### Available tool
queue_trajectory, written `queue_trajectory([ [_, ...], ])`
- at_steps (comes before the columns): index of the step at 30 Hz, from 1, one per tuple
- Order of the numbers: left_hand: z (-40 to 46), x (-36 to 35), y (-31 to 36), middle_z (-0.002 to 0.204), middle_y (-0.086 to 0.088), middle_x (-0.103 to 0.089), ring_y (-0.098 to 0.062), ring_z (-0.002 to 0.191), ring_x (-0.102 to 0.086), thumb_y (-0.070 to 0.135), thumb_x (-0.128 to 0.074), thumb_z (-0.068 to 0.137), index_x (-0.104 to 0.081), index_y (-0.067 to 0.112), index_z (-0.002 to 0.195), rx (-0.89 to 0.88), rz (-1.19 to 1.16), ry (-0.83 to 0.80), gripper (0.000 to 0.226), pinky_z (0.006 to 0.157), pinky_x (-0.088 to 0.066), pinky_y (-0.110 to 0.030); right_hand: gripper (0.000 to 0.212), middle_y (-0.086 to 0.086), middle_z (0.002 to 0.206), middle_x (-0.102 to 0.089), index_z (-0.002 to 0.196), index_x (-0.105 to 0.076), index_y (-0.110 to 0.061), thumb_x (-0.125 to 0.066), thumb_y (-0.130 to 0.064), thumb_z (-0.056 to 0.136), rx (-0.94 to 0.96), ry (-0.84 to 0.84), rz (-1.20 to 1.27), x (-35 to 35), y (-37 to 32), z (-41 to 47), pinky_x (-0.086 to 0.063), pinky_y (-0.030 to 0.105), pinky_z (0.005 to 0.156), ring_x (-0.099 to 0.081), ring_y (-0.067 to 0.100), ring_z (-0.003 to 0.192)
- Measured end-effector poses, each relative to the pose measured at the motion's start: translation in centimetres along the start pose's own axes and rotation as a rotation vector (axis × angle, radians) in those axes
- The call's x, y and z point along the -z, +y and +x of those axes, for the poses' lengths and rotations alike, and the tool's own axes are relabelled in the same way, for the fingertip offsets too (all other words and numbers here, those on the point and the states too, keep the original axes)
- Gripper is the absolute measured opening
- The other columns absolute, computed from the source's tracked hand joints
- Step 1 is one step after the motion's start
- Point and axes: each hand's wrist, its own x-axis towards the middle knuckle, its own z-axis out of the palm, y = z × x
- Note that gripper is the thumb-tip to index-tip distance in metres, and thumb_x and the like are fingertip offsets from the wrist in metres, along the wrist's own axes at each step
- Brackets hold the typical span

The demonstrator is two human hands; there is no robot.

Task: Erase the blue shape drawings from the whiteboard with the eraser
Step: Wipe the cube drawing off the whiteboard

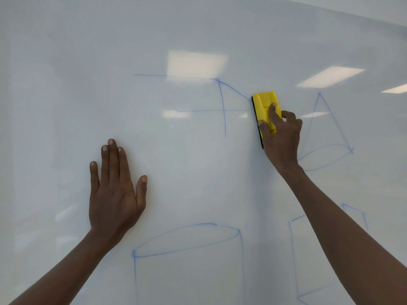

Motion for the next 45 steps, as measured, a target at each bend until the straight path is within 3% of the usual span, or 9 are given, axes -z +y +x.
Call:
queue_trajectory([
  [6,0.0,0.2,0.0,0.176,-0.019,-0.006,-0.03,0.164,-0.004,0.045,-0.028,0.107,-0.012,-0.005,0.165,0.009,-0.001,-0.014,0.078,0.132,-0.002,-0.048,0.049,0.018,0.128,-0.051,0.144,-0.049,-0.019,-0.06,-0.029,0.097,0.153,-0.057,-0.006,-0.2,-0.7,-2.7,-0.042,0.036,0.082,-0.043,0.035,0.105],
  [14,0.1,0.4,0.2,0.175,-0.02,-0.007,-0.032,0.164,-0.006,0.044,-0.028,0.107,-0.014,-0.006,0.165,0.015,-0.002,-0.028,0.078,0.132,-0.007,-0.052,0.048,0.019,0.127,-0.052,0.143,-0.05,-0.02,-0.059,-0.029,0.097,0.015,-0.005,0.01,-0.3,-1.0,-0.3,-0.044,0.04,0.086,-0.043,0.035,0.108],
  [24,0.0,0.5,0.2,0.175,-0.021,-0.008,-0.032,0.164,-0.007,0.043,-0.029,0.107,-0.013,-0.007,0.164,0.007,-0.001,-0.025,0.078,0.132,-0.008,-0.053,0.049,0.015,0.129,-0.051,0.144,-0.049,-0.021,-0.058,-0.029,0.097,0.197,-0.056,0.016,-1.1,-3.2,-2.7,-0.041,0.035,0.086,-0.041,0.031,0.104],
  [33,0.0,0.6,0.3,0.175,-0.02,-0.009,-0.032,0.163,-0.008,0.044,-0.029,0.106,-0.014,-0.006,0.164,0.013,-0.008,-0.032,0.078,0.132,-0.008,-0.053,0.05,0.017,0.13,-0.051,0.145,-0.049,-0.02,-0.058,-0.031,0.097,0.064,-0.026,0.006,-0.9,-3.2,1.5,-0.044,0.042,0.088,-0.042,0.035,0.11],
  [41,0.0,0.5,0.2,0.175,-0.02,-0.007,-0.032,0.164,-0.006,0.044,-0.03,0.107,-0.013,-0.006,0.165,0.004,-0.001,-0.03,0.078,0.132,-0.006,-0.051,0.049,0.015,0.132,-0.05,0.146,-0.047,-0.021,-0.056,-0.031,0.099,0.201,-0.067,-0.006,-1.5,-5.0,-0.4,-0.046,0.041,0.086,-0.041,0.033,0.107],
  [45,0.0,0.4,0.1,0.175,-0.02,-0.007,-0.032,0.164,-0.006,0.044,-0.029,0.107,-0.012,-0.005,0.165,0.006,-0.004,-0.028,0.078,0.132,-0.007,-0.052,0.049,0.015,0.132,-0.05,0.146,-0.047,-0.022,-0.055,-0.032,0.099,0.175,-0.062,-0.02,-1.1,-4.1,-0.4,-0.048,0.044,0.086,-0.042,0.034,0.109],
])
